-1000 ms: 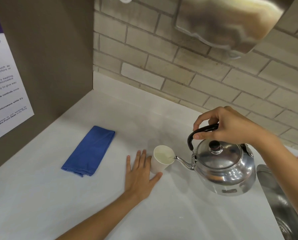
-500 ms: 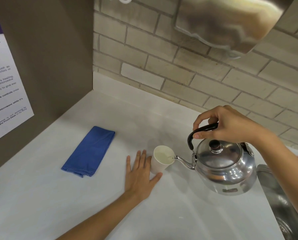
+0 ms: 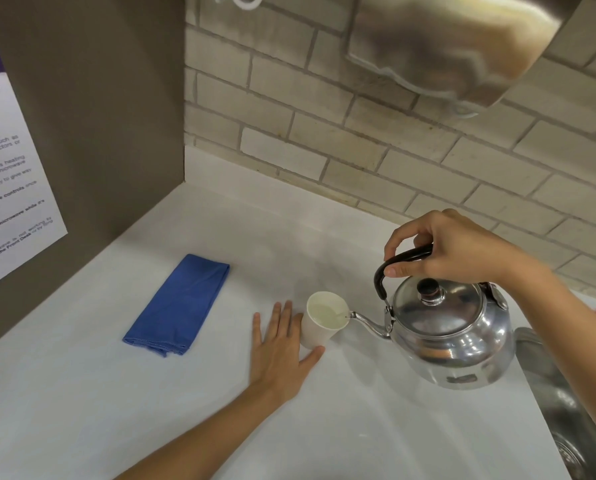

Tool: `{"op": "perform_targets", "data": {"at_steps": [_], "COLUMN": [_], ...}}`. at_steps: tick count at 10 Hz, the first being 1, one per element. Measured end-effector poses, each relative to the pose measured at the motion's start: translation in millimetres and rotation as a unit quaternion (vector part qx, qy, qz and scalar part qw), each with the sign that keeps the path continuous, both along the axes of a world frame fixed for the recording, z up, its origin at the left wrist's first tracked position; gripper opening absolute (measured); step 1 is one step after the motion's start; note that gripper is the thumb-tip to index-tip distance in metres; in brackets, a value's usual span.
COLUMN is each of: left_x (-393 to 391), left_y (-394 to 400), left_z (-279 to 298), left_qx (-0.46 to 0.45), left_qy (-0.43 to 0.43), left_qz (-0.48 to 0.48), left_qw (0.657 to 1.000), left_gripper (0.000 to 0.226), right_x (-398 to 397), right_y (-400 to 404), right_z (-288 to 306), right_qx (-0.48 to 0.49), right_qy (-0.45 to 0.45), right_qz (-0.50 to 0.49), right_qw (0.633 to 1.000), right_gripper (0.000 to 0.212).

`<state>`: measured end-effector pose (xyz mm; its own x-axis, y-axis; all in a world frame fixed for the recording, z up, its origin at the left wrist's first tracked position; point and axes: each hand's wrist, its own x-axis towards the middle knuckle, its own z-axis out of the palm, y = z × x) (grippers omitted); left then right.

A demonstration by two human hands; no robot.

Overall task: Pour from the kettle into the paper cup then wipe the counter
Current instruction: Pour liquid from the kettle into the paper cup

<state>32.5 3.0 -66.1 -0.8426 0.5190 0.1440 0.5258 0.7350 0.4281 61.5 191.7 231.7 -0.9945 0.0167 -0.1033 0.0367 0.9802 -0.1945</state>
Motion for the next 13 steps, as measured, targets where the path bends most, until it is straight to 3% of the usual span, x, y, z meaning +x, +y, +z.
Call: {"op": "perform_targets", "data": {"at_steps": [13], "left_x": [1.2], "left_y": [-2.4], "left_z": [5.4], "left_qx": [-0.001], "left_qy": [-0.007], "left_qz": [-0.001], "left_qw": [1.0], "left_gripper": [0.08], "right_x": [-5.2], "right_y": [-6.8], "right_z": [2.8], "right_qx": [-0.001], "right_qy": [-0.011], "right_qz": [0.006], "right_qw": [1.0], "right_gripper": [0.017]}}
